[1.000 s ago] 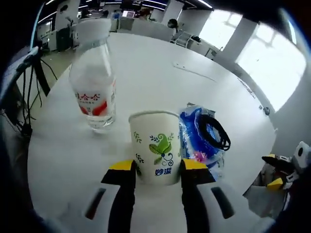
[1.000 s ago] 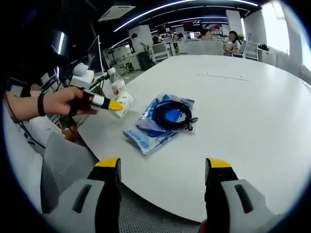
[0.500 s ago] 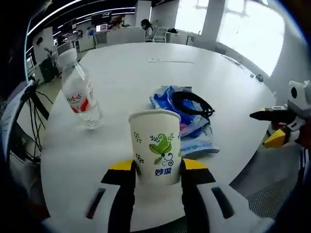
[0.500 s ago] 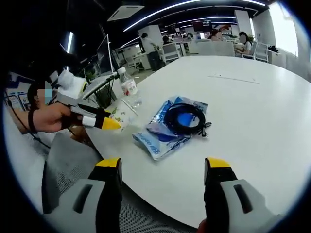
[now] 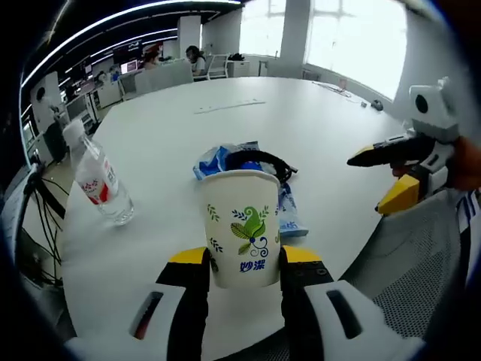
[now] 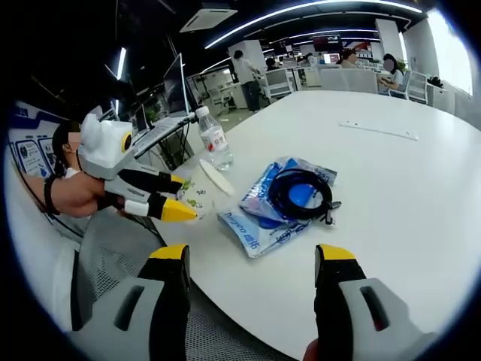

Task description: Arrange the tabletop items into an orderly group along one side of the table until the central work area is clear of visible clutter.

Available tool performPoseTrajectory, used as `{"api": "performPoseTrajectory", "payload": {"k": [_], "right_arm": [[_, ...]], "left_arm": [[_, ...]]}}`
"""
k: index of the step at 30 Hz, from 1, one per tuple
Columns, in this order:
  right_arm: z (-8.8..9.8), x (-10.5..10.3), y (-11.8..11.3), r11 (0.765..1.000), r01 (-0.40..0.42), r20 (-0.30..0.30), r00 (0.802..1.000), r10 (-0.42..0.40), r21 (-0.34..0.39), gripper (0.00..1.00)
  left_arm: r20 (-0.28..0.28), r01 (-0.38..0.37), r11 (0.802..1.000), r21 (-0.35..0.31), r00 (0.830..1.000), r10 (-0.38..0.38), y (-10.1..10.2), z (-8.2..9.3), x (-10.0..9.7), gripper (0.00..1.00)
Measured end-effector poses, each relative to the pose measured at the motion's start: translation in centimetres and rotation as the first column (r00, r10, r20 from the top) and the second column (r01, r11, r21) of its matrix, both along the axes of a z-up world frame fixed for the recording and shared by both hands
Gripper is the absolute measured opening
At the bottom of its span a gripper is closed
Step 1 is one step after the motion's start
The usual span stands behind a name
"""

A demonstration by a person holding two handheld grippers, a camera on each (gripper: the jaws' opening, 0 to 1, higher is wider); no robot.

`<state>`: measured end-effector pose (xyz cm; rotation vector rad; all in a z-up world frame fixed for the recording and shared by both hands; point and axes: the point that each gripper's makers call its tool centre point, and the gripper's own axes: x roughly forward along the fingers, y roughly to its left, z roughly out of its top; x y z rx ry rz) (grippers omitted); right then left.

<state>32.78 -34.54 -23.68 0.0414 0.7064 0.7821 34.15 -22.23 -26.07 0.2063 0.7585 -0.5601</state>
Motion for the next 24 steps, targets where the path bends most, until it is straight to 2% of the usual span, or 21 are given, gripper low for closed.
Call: {"api": "performPoseTrajectory", "payload": {"k": [4,8,12,15,16,19,20,23,24], "right_arm": [[0.2,-0.1,1.0,1.0,-0.012,-0.002,1.0,0.012,0.017,0.66],[0.5,-0.1,1.8,0.999,-0.026,0.003,1.0,0.026,0.029,0.65],[0.7,-0.2,2.3,0.999,-0.033,0.003,0.999,0.033,0.04,0.64],[0.9,-0.2,2.6,0.998,-0.041,0.004,0.999,0.041,0.05,0.62],[0.9,-0.2,2.6,0.998,-0.042,0.005,0.999,0.042,0.053,0.61],[1.0,-0.3,2.9,0.997,-0.052,0.003,0.999,0.052,0.064,0.58],[1.0,-0.4,3.0,0.996,-0.06,0.0,0.998,0.06,0.067,0.56],[0.9,-0.8,3.4,0.993,-0.083,-0.009,0.996,0.084,0.08,0.49],[0.8,-1.0,3.6,0.992,-0.094,-0.02,0.995,0.096,0.083,0.46]], "left_arm": [[0.026,0.081,0.996,0.033,0.996,-0.082,-1.2,0.3,-0.4,0.36],[0.053,0.18,0.979,0.091,0.981,-0.185,-2.7,0.4,-0.9,0.36],[0.066,0.242,0.965,0.103,0.966,-0.25,-4.1,0.5,-1.4,0.36],[0.09,0.319,0.932,0.172,0.937,-0.337,-4.8,0.5,-1.7,0.36],[0.107,0.359,0.912,0.2,0.917,-0.384,-5.3,0.6,-1.9,0.36],[0.12,0.424,0.874,0.237,0.88,-0.46,-6.3,0.7,-2.7,0.36],[0.125,0.451,0.856,0.253,0.862,-0.491,-6.7,0.8,-3.0,0.36],[0.128,0.483,0.832,0.273,0.839,-0.529,-7.3,0.7,-3.4,0.36],[0.128,0.485,0.831,0.272,0.838,-0.531,-7.4,0.6,-3.5,0.36]]}}
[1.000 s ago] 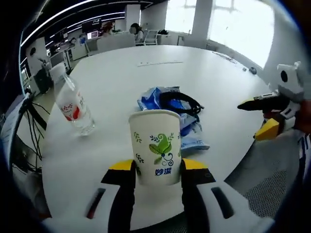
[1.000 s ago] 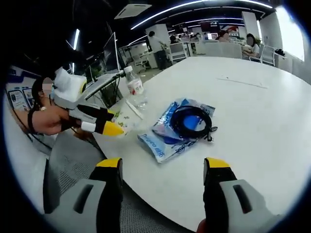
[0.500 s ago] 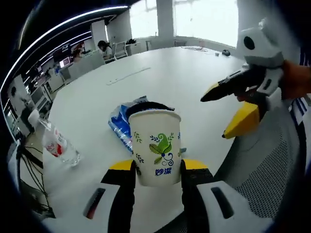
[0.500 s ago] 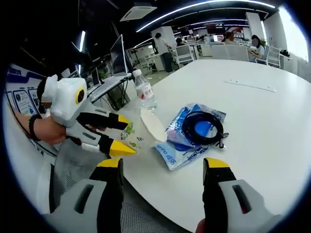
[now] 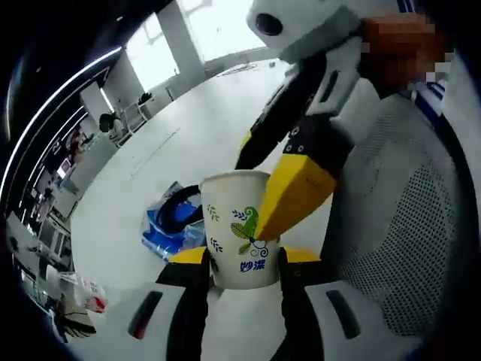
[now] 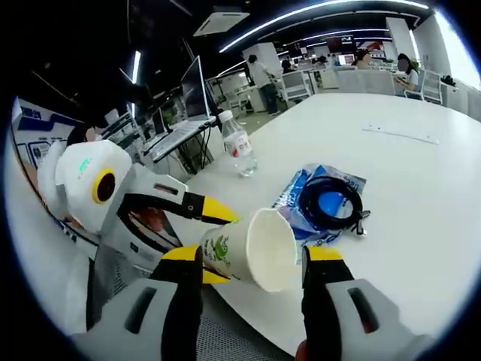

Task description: Arrange the tabletop items into an orderly group along one side of the table until the central work area is clear of visible clutter.

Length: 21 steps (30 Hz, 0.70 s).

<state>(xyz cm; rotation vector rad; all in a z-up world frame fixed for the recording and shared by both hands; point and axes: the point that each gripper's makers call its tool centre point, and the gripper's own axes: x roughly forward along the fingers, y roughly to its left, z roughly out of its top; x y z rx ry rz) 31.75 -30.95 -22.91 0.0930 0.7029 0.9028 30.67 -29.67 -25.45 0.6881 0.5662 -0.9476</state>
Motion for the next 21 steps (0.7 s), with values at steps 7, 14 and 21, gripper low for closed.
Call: {"api": "performPoseTrajectory", "payload": {"k": [7,14,21], "right_arm": [[-0.3,-0.6,0.6,1.0,-0.021,-0.016,1.0,0.021,0.013,0.29],[0.4,-1.2,1.4,0.996,-0.019,-0.061,0.998,0.024,0.092,0.12],[1.0,-1.2,2.4,0.991,-0.013,-0.068,0.997,0.023,0.135,0.0]], "left_arm": [[0.012,0.054,0.999,-0.008,0.998,-0.054,-1.1,0.3,-0.5,0.36],[0.013,0.067,0.998,0.003,0.998,-0.067,-0.9,0.1,-0.4,0.36],[0.011,0.05,0.999,-0.002,0.999,-0.05,-0.9,0.0,-0.2,0.36]]}}
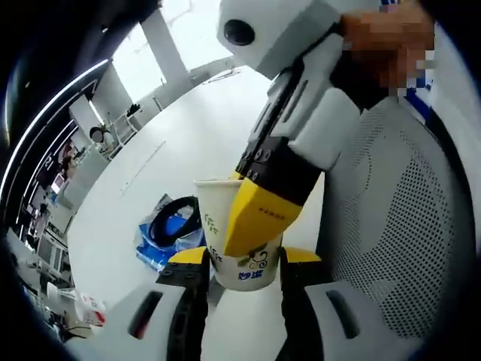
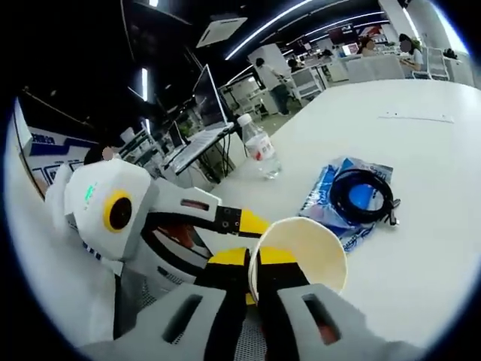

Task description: Arrange the tabletop items into an orderly group along one side of the table until the central work area is clear of visible clutter.

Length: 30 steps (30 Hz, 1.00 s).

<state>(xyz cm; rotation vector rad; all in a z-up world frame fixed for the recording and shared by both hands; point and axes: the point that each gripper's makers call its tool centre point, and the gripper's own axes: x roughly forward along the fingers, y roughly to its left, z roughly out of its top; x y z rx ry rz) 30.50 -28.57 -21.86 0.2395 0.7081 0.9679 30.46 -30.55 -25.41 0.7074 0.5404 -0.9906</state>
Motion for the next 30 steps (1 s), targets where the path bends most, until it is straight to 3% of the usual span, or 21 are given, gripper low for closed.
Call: {"api": "performPoseTrajectory", "payload": {"k": [16,30], "right_arm": [[0.0,0.0,0.2,1.0,0.02,0.002,1.0,-0.02,0.004,0.0],[-0.4,0.2,0.9,0.999,0.028,-0.019,0.999,-0.028,0.029,0.0]], "left_arm": [[-0.028,-0.11,0.992,-0.055,0.994,0.109,0.6,-0.2,0.2,0.37],[-0.086,-0.218,0.973,-0.082,0.974,0.211,2.5,-0.7,-0.1,0.36]]}}
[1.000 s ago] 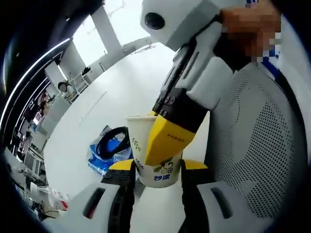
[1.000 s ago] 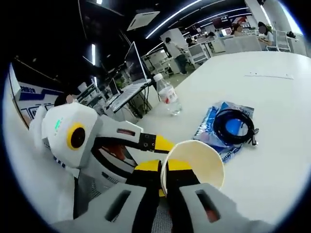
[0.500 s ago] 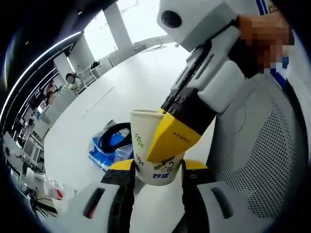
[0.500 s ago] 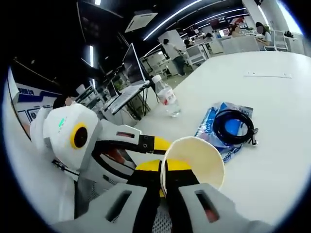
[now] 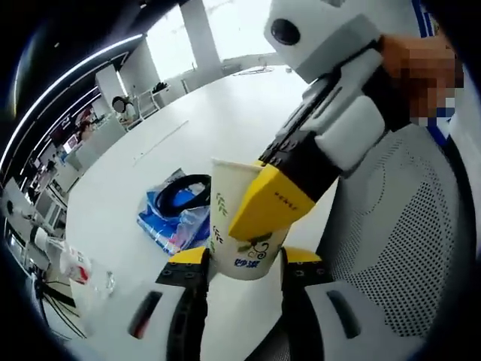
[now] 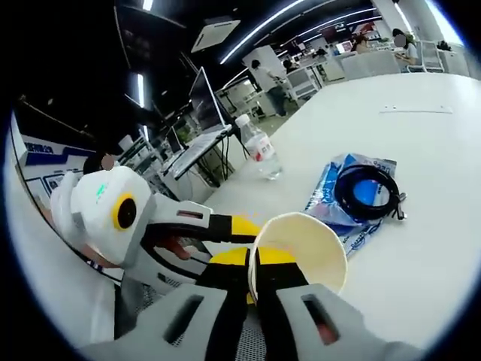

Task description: Arrange the tabletop items into an orderly group along one side of the table until the central work area is clear of visible clutter.

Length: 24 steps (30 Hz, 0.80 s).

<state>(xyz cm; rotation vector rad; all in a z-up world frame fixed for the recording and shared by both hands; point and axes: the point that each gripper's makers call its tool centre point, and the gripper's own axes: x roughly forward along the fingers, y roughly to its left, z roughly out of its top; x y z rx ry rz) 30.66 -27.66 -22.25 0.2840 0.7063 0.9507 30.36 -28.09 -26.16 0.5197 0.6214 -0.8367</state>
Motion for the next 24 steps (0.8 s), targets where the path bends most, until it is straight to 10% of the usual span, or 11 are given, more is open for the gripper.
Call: {"api": "performPoseTrajectory", "payload": {"k": [24], "right_arm": [[0.6,4.4,2.5,0.977,-0.155,0.088,0.982,0.169,-0.146,0.0]], "left_arm": [[-0.045,-0.285,0.95,-0.131,0.958,0.282,5.1,-0.1,2.2,0.35]]}}
